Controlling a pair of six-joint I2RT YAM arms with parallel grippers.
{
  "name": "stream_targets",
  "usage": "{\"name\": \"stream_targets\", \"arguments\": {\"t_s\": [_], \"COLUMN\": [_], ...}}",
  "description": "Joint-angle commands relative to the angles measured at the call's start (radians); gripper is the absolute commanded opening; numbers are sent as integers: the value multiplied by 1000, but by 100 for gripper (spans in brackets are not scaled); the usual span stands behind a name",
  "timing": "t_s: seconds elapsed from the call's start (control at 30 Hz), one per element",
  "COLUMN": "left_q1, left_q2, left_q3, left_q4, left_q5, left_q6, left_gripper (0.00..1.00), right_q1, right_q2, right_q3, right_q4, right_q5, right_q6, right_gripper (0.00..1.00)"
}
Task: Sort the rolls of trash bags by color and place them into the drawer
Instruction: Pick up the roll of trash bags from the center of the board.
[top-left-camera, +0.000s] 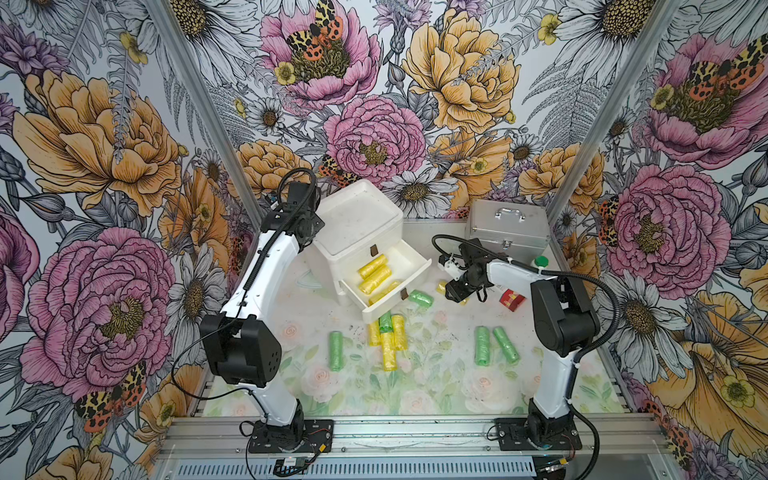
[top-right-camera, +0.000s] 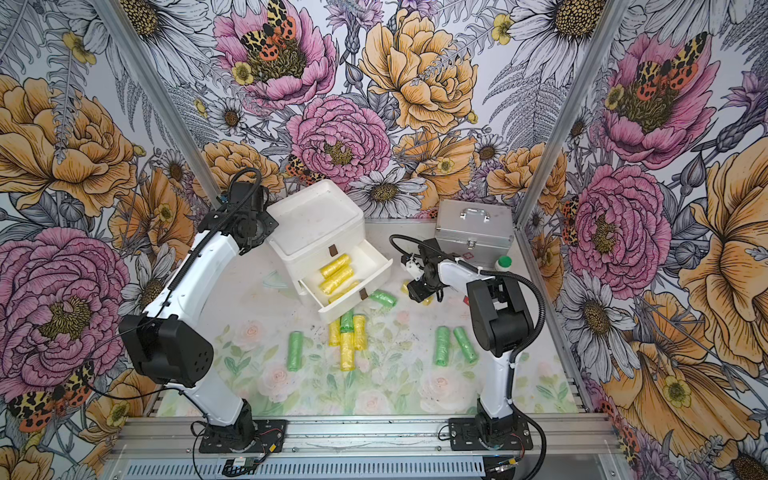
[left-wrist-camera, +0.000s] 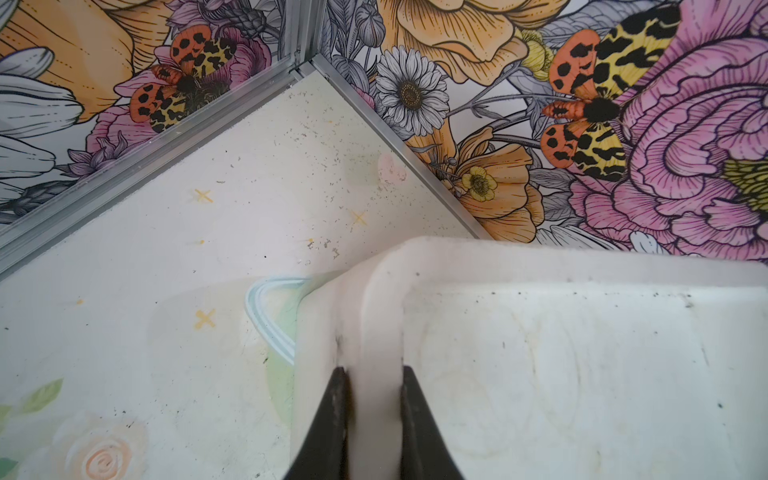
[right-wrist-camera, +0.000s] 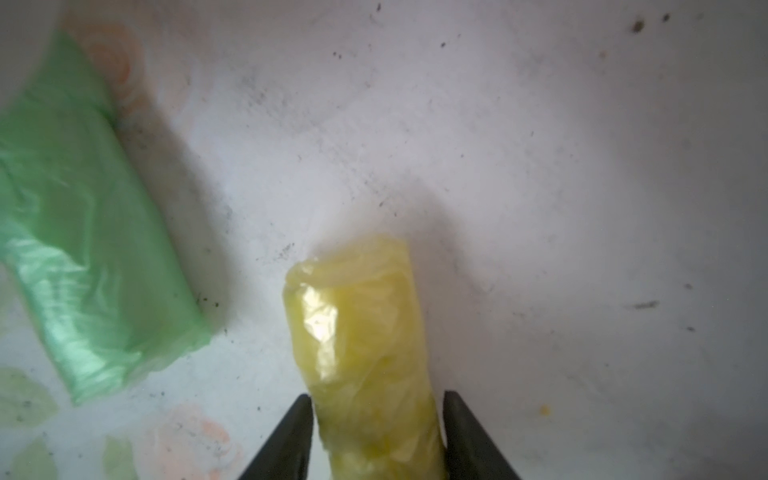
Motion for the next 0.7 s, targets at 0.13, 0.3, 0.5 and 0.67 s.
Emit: {"name": "stream_targets", "arguments": {"t_s": [0.13, 0.3, 0.5, 0.67], "left_q1": [-5, -5, -2, -3], "left_q2": [26, 26, 26, 25], "left_q3": [-56, -53, -53, -49], "left_q4": [-246, -246, -245, -245], "left_q5": [208, 208, 205, 197], "left_q6": [-60, -57, -59, -63], "left_gripper": [0, 0, 0, 0], "right_q1": [-9, -15, -16, 9], "right_q2": [-32, -134, -317, -460], "right_q3": [8, -25, -44, -28], "right_q4": [4, 4, 2, 30], "right_q5": [-47, -65, -158, -226], "right_q6": [75, 179, 424, 725], "right_gripper": [26, 22, 22, 22]}}
